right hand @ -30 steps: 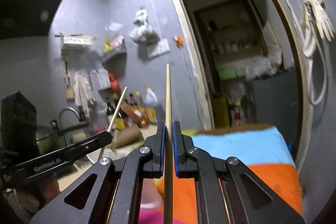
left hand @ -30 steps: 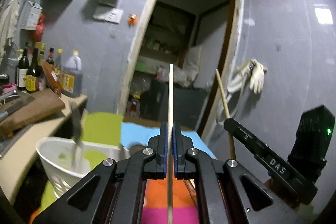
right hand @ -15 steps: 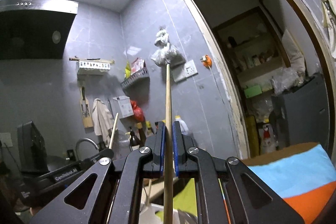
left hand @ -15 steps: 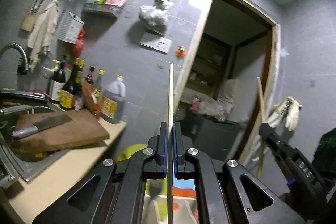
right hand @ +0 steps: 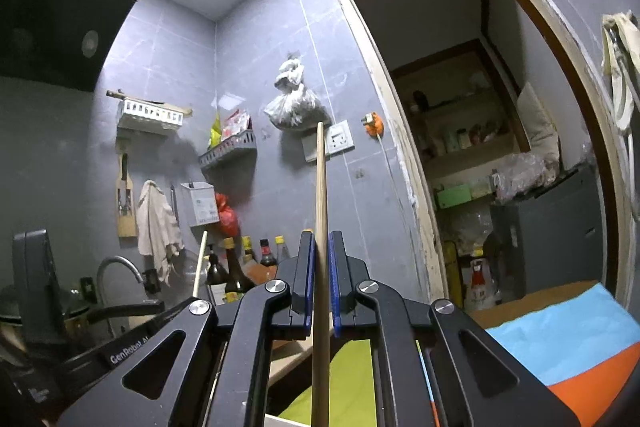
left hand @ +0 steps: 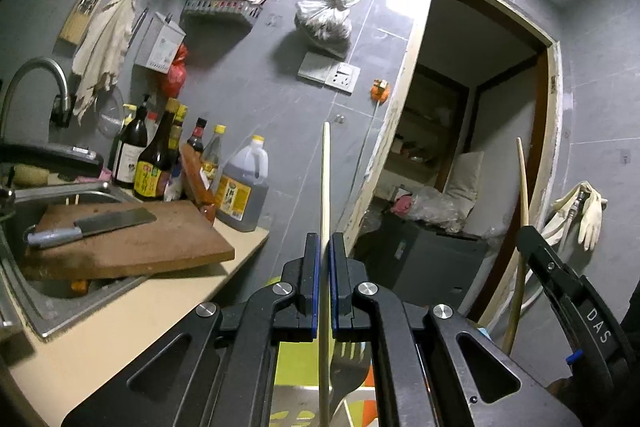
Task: Organize utensils
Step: 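Lift both chopsticks upright and carry them over the white basket, then open the left tool to drop its chopstick into the basket while the right tool releases its chopstick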
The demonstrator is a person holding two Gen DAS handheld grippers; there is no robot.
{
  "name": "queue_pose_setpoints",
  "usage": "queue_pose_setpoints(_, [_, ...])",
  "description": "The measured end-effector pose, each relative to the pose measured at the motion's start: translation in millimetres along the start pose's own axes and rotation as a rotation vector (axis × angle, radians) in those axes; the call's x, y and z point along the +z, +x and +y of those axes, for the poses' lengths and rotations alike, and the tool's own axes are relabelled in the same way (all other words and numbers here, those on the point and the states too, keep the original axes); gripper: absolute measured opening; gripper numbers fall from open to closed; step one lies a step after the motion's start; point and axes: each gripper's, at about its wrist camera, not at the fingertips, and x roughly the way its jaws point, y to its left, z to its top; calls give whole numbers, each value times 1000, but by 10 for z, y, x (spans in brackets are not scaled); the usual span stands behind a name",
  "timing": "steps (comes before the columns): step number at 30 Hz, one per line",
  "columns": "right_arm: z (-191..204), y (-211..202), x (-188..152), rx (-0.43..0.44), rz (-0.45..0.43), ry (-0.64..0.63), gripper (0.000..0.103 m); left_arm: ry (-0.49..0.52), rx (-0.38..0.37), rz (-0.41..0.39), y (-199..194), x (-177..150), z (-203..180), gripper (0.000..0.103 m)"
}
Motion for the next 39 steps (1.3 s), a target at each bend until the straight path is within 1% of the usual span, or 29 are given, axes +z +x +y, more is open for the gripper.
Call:
queue_pose_setpoints(6, [4,43,-104,-18,14,-4,5,-14,14,-5,-16,-130,0,2])
queue_pose_setpoints(9, [24,58,-146,-23,33,-16,5,-6,12,11,-15,-190,-17,2])
queue_pose_setpoints(16, [69,7,-236,-10,100,-78,5,29,4,75,-59,-325,-93,2])
queue_pose_setpoints(19, [70,-39,-225,1,118,-98,6,47,2,102,-83,-349,-129,2])
queue_pose_setpoints(25, [20,-79,-185,11,149,-80,7,59,0,164,-109,-408,-141,3])
queue_pose_setpoints(31, [-7,-113,-175,11,158,-74,7,74,-8,193,-153,-433,-146,4])
queue_pose_setpoints(34, [-22,-136,-179,10,163,-71,7,70,-17,194,-199,-417,-151,7])
queue_pose_setpoints(36, [-21,-149,-173,9,163,-74,7,67,-25,189,-238,-403,-154,13])
queue_pose_setpoints(38, [-23,-160,-167,7,161,-74,7,60,-34,184,-274,-385,-156,22])
queue_pose_setpoints(39, [-24,-160,-167,7,161,-74,7,56,-38,180,-292,-377,-157,23])
